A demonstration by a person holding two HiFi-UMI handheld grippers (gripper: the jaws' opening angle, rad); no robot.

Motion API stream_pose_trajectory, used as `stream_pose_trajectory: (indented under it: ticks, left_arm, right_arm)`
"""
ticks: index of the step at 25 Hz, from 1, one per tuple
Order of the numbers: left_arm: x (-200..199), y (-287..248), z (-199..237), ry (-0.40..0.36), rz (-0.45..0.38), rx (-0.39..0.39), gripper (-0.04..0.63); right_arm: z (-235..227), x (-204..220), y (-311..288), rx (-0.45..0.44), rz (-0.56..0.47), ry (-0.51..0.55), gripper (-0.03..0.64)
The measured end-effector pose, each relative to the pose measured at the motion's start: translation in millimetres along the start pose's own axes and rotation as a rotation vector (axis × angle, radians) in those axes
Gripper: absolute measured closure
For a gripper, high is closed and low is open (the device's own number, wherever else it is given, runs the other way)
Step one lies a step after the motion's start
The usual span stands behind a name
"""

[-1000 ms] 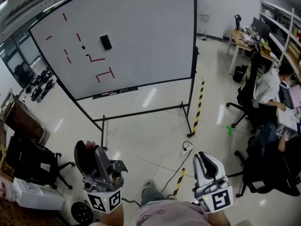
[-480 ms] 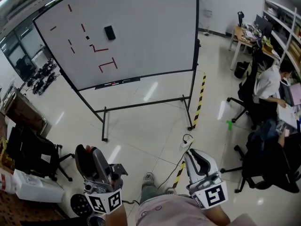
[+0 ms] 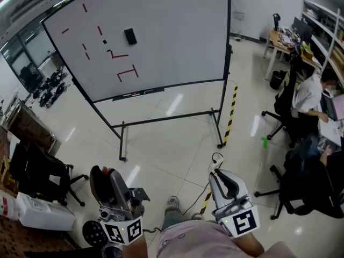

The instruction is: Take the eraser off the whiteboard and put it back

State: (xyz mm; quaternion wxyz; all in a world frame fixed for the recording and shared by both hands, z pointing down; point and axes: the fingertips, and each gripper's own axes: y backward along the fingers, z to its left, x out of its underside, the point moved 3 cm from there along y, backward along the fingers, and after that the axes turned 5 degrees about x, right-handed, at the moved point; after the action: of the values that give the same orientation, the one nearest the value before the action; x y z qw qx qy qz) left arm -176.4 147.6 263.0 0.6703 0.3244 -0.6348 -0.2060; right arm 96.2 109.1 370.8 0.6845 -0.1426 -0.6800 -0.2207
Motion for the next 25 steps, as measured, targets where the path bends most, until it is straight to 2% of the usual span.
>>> stream_pose_trajectory:
  ticks: [22,25]
  left_arm:
    - [-19.1,26.6,19.0,-0.013,0.004,-0.033,0.388]
    - [-22.2,27.8,22.4,-0.017,-0.001,-0.039,0.389]
  right_arm:
    - [31.9,-0.8,0.3,-0.036,-0.009,-0.014,0.569]
    - [38.0,-3.6,0.4,-0.047,-0.015,0.015,0.570]
